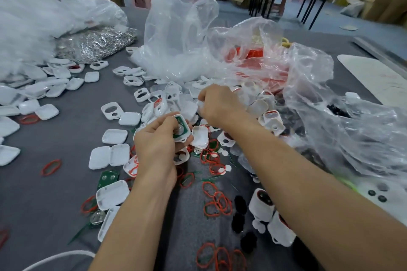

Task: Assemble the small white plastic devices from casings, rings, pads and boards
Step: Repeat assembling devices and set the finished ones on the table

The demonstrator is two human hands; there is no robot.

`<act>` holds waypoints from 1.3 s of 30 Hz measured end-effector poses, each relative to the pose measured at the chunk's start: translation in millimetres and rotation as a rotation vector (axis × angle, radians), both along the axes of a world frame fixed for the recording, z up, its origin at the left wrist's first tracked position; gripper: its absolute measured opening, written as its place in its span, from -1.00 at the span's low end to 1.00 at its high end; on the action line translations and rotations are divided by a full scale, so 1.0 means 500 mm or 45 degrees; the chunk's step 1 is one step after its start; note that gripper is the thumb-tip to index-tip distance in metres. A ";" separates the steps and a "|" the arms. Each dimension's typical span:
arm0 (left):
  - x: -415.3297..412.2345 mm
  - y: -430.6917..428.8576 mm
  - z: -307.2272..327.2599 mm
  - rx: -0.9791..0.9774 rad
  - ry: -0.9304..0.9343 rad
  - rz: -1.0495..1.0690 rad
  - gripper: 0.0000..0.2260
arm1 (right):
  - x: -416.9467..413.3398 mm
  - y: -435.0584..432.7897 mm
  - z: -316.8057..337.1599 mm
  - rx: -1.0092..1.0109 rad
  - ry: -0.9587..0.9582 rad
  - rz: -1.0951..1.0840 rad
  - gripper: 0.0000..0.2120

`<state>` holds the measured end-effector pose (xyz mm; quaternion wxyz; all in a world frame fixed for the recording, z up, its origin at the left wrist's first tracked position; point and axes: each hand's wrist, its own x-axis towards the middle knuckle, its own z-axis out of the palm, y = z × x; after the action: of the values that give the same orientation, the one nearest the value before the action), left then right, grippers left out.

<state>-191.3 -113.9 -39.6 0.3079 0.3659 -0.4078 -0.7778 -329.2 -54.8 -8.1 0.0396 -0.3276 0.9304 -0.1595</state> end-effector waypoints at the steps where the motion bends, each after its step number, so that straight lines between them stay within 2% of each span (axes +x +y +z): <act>1: 0.000 -0.002 0.000 0.009 0.002 0.003 -0.79 | -0.003 -0.003 -0.007 -0.026 0.006 -0.011 -0.78; 6: -0.002 -0.002 0.001 0.008 0.011 -0.031 -0.80 | -0.005 0.037 0.003 -0.396 0.060 -0.126 -0.86; 8: -0.003 0.005 -0.001 -0.022 -0.003 -0.070 -0.80 | 0.006 0.080 0.012 -0.606 -0.006 -0.162 -0.79; 11: -0.006 0.019 -0.002 -0.071 -0.022 -0.157 -0.77 | 0.050 0.160 0.022 -1.008 -0.188 -0.079 -0.81; 14: -0.011 0.038 -0.003 -0.118 -0.044 -0.239 -0.76 | 0.107 0.225 0.006 -1.208 -0.213 -0.013 -0.76; 18: -0.015 0.066 -0.006 -0.209 -0.070 -0.339 -0.71 | 0.144 0.266 -0.017 -1.165 0.162 0.052 -0.77; 21: -0.013 0.078 -0.008 -0.272 -0.071 -0.394 -0.70 | 0.145 0.275 -0.021 -1.149 0.255 0.054 -0.78; 26: -0.013 0.076 -0.008 -0.283 -0.085 -0.406 -0.71 | 0.139 0.268 -0.037 -1.240 -0.153 -0.205 -0.82; 29: -0.013 0.076 -0.008 -0.287 -0.092 -0.407 -0.70 | 0.133 0.269 -0.039 -1.245 -0.284 -0.272 -0.84; 33: -0.014 0.074 -0.008 -0.285 -0.106 -0.397 -0.70 | 0.126 0.265 -0.047 -1.210 -0.704 -0.385 -0.78; 36: -0.013 0.070 -0.007 -0.245 -0.081 -0.392 -0.72 | 0.127 0.263 -0.060 -1.033 -0.765 -0.341 -0.66; 39: -0.012 0.067 -0.007 -0.238 -0.070 -0.391 -0.73 | 0.128 0.261 -0.063 -1.028 -0.755 -0.290 -0.54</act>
<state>-197.5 -80.2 -43.1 0.2069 0.2902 -0.5378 -0.7640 -265.4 75.9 -39.8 0.1544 -0.1542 0.7731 -0.5956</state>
